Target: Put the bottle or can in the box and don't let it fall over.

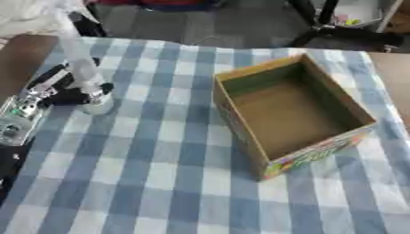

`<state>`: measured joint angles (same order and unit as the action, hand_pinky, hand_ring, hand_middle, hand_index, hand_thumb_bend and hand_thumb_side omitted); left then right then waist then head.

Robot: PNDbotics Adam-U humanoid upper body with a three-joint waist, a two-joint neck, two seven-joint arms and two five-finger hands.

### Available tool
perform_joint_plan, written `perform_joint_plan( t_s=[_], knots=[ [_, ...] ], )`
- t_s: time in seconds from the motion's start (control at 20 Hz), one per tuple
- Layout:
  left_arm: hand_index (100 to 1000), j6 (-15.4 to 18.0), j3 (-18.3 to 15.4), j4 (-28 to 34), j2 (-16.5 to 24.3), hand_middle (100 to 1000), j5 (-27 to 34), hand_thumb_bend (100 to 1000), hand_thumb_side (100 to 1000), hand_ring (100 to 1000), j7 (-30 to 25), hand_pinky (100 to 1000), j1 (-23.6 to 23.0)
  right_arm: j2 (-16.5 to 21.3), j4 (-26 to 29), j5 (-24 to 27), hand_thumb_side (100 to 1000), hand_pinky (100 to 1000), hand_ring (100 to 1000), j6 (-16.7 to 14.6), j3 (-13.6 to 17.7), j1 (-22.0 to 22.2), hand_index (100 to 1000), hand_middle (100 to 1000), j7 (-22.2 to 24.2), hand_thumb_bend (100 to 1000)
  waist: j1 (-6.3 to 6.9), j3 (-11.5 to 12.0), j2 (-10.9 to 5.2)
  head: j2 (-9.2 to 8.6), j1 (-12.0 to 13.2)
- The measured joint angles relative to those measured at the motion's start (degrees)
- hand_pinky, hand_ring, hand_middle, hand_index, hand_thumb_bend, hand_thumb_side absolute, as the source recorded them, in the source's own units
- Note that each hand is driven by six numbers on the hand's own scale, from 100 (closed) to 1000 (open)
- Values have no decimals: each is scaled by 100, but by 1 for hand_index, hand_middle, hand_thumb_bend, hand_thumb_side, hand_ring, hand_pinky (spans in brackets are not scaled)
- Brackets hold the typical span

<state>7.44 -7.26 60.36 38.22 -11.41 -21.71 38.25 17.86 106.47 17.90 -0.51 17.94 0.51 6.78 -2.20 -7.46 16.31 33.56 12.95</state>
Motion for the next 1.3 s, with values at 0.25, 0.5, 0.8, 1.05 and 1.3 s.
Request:
perform_joint_plan(
  t_s=[0.25, 0.5, 0.8, 1.05, 1.3],
  knots=[
    [906, -8, 1, -20, -2, 913, -10, 411, 420, 861, -7, 1000, 16, -4, -7, -5, 757, 838, 972, 4, 0, -1, 1000, 1000, 5, 100, 0, -9, 13, -40, 5],
    [856, -16, 1, -32, -25, 902, -13, 381, 398, 856, -12, 1000, 23, -15, -33, -6, 757, 838, 972, 8, 0, -2, 1000, 1000, 10, 100, 0, -16, 16, -43, 7],
    [763, -71, 1, -47, -46, 865, 10, 238, 311, 837, 41, 1000, 30, -42, -34, -6, 759, 838, 973, 12, 0, -3, 1000, 1000, 17, 100, -1, -23, 21, -45, 7],
    [711, -152, 1, -31, -46, 836, 135, 100, 177, 814, 101, 1000, 52, -44, -35, -6, 759, 838, 972, 13, 0, -4, 1000, 1000, 17, 100, -2, -23, 21, -46, 7],
    [681, -266, 1, -14, -46, 830, 224, 100, 100, 808, 128, 1000, 53, -44, -35, -6, 758, 839, 972, 12, 0, -4, 1000, 1000, 18, 100, -7, -20, 21, -47, 7]
  ],
)
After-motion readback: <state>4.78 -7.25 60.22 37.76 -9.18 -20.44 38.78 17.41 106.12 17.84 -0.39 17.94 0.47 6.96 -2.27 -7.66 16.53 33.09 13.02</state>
